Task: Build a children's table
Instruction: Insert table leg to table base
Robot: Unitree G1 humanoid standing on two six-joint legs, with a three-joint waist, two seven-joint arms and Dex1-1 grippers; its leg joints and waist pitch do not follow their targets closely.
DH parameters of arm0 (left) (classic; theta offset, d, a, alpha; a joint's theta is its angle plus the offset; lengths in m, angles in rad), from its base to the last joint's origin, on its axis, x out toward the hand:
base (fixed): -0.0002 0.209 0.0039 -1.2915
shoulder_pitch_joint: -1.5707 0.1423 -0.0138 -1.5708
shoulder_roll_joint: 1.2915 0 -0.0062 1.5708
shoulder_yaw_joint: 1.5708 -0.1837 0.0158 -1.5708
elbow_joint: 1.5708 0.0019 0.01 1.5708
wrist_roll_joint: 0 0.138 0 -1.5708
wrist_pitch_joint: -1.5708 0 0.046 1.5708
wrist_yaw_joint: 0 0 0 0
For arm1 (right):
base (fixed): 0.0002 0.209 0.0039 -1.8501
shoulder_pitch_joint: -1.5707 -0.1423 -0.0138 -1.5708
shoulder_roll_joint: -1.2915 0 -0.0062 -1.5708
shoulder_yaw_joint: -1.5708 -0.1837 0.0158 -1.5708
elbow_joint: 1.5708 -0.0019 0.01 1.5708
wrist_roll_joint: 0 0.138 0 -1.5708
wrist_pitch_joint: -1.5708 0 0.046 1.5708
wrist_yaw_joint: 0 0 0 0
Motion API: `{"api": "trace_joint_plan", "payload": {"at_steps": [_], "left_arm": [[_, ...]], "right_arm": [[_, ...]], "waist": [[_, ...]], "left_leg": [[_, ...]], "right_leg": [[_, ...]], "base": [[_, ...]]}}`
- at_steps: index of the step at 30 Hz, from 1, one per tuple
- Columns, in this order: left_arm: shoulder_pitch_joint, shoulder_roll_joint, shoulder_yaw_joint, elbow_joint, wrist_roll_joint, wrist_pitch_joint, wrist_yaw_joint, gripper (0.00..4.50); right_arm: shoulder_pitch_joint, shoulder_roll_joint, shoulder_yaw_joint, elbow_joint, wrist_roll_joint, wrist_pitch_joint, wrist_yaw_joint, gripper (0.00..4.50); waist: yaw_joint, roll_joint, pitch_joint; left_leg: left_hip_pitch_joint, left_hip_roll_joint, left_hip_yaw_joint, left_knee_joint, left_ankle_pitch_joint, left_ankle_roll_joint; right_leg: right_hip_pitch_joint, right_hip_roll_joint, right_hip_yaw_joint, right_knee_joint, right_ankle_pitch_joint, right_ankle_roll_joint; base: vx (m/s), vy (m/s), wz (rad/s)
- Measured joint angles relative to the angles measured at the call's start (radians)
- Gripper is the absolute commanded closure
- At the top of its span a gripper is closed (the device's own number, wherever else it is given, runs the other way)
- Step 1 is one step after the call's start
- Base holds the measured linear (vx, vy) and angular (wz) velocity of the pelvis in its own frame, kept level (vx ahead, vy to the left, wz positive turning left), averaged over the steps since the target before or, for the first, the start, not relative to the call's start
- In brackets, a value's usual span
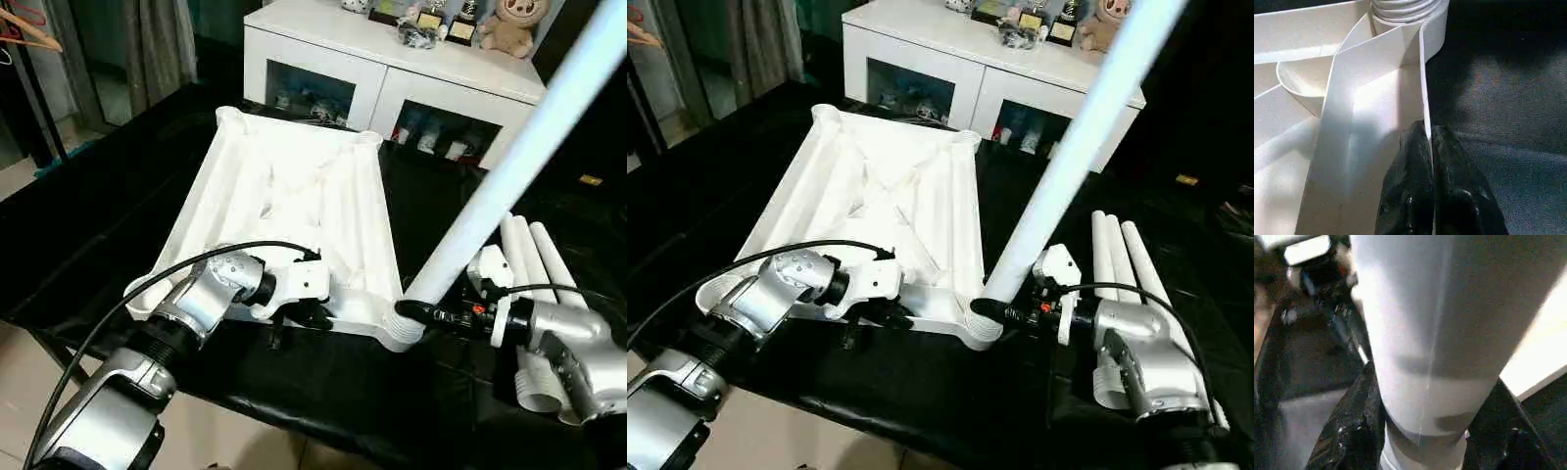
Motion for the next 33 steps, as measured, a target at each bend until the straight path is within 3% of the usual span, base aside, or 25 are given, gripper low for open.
{"api": "trace_joint_plan", "payload": {"at_steps": [5, 16, 26, 33], "left_arm": [[-0.001, 0.0, 0.002, 0.006, 0.003, 0.0, 0.021, 4.5], [-0.007, -0.005, -0.005, 0.018, 0.006, -0.01, -0.002, 4.5], [-0.012, 0.006, -0.01, 0.026, 0.001, -0.018, -0.031, 4.5], [-0.022, 0.022, -0.04, 0.025, 0.006, -0.055, -0.07, 4.5]], "right_arm": [[0.008, 0.04, -0.04, 0.033, 0.037, -0.007, -0.038, 2.66], [0.102, 0.067, -0.062, -0.051, 0.05, -0.022, -0.072, 2.66], [0.095, 0.046, -0.03, -0.053, 0.034, -0.04, -0.06, 2.66], [0.079, -0.022, 0.025, -0.065, -0.001, -0.057, 0.035, 2.66]], "waist": [[-0.011, 0.006, 0.005], [0.001, 0.006, 0.003], [-0.001, 0.004, 0.001], [0.005, 0.0, -0.003]], "left_leg": [[-0.001, 0.0, -0.001, 0.004, 0.0, 0.0], [0.0, 0.0, -0.001, 0.001, 0.0, 0.0], [0.001, 0.0, -0.002, 0.0, -0.001, -0.002], [0.001, 0.0, -0.002, -0.001, -0.002, -0.002]], "right_leg": [[0.0, 0.0, 0.0, 0.0, -0.001, 0.002], [0.001, 0.0, 0.0, -0.001, 0.001, -0.002], [0.001, 0.0, 0.0, -0.001, 0.0, -0.001], [0.003, 0.001, 0.0, -0.001, -0.005, -0.004]], "base": [[-0.011, 0.002, 0.0], [0.0, 0.0, 0.0], [0.0, 0.0, 0.0], [0.0, 0.0, 0.0]]}}
